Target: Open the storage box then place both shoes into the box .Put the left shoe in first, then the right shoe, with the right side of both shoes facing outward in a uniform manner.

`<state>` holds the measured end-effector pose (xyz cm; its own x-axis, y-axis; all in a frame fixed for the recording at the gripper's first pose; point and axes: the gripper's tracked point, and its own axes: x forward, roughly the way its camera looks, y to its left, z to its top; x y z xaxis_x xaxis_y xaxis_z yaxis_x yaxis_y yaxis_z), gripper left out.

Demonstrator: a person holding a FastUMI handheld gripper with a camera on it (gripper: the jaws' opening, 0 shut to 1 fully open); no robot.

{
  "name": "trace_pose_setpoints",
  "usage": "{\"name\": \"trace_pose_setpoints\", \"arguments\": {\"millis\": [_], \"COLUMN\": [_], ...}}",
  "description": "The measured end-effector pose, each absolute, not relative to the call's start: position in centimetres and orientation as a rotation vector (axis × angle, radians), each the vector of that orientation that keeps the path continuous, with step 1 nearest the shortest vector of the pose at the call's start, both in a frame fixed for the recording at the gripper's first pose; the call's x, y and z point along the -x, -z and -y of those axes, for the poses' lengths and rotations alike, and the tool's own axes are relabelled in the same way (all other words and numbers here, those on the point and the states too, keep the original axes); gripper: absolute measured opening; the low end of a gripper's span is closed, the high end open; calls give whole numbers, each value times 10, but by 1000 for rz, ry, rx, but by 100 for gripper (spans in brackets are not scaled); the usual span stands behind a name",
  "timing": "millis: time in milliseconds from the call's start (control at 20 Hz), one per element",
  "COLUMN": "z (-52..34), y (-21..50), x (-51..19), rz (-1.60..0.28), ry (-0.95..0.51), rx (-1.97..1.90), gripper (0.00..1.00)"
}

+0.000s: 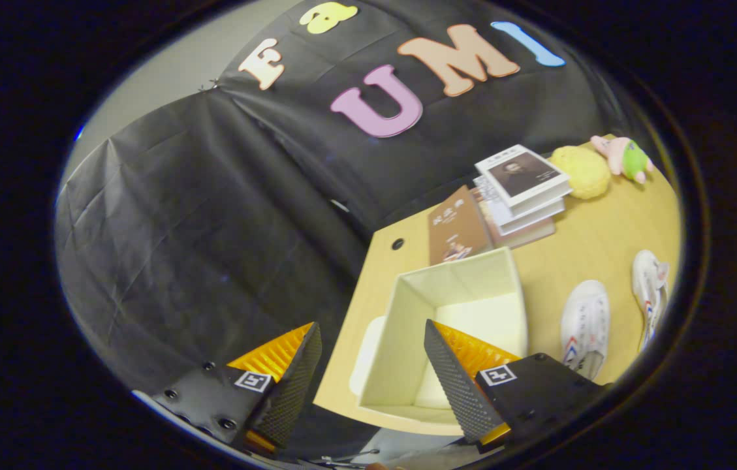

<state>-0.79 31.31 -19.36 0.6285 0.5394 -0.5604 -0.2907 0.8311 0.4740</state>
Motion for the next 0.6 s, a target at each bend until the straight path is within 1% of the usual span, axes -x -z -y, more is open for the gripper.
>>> {"name": "trace_pose_setpoints", "arguments": {"millis": [200, 600], "z": [-246, -128], "y": [213, 260], "x": [-4, -1], "rz": [-713, -726], "ry": [-328, -110], "rx": [-260, -16], "gripper": [99, 100]}}
